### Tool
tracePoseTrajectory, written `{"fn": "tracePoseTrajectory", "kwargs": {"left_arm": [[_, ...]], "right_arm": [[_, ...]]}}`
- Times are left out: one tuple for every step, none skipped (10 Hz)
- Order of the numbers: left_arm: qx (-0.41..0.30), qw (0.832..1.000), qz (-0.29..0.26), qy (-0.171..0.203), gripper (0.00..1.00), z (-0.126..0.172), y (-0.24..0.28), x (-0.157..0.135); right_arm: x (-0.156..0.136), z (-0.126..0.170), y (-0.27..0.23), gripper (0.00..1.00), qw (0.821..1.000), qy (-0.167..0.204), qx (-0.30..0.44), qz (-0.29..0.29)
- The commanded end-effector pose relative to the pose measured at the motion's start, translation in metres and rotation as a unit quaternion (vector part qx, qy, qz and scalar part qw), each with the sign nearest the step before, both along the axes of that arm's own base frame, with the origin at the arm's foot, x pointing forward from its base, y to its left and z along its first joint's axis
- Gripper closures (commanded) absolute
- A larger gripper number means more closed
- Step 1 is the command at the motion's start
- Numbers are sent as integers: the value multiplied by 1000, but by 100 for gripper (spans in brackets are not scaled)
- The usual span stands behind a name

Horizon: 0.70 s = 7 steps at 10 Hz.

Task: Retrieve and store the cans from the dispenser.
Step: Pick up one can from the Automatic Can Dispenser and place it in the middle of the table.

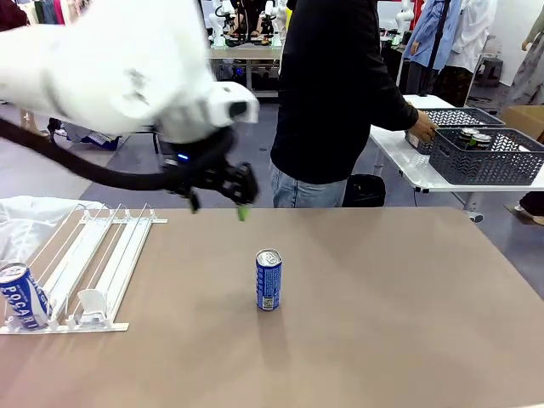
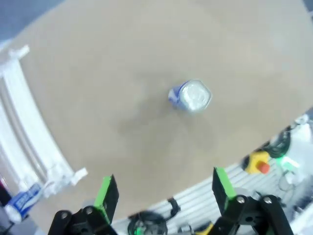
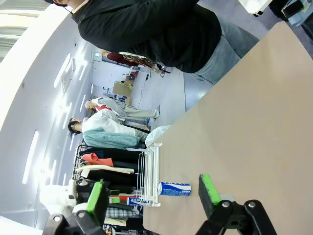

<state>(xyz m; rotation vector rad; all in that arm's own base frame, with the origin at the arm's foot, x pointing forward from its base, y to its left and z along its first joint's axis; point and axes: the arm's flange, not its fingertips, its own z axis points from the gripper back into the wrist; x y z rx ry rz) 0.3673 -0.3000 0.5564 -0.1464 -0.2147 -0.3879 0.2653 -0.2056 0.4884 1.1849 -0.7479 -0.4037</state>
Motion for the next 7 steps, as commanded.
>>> {"fn": "tracePoseTrajectory", "kwargs": {"left_arm": [[-73, 995, 2, 63, 0, 14, 95, -4], [-123, 989, 31, 74, 0, 26, 151, -1], [-177, 979, 56, 89, 0, 34, 209, -6], [-225, 965, 94, 98, 0, 35, 263, -16], [-283, 945, 117, 110, 0, 29, 312, -33], [-337, 926, 117, 126, 0, 18, 347, -47], [-393, 903, 102, 139, 0, 6, 379, -60]], "right_arm": [[4, 2, 0, 0, 1000, -20, 1, -2], [4, 2, 0, 0, 1000, -20, 1, -2], [4, 2, 0, 0, 1000, -20, 1, -2], [4, 2, 0, 0, 1000, -20, 1, -2], [4, 2, 0, 0, 1000, -20, 1, -2], [4, 2, 0, 0, 1000, -20, 1, -2], [4, 2, 0, 0, 1000, -20, 1, -2]]}}
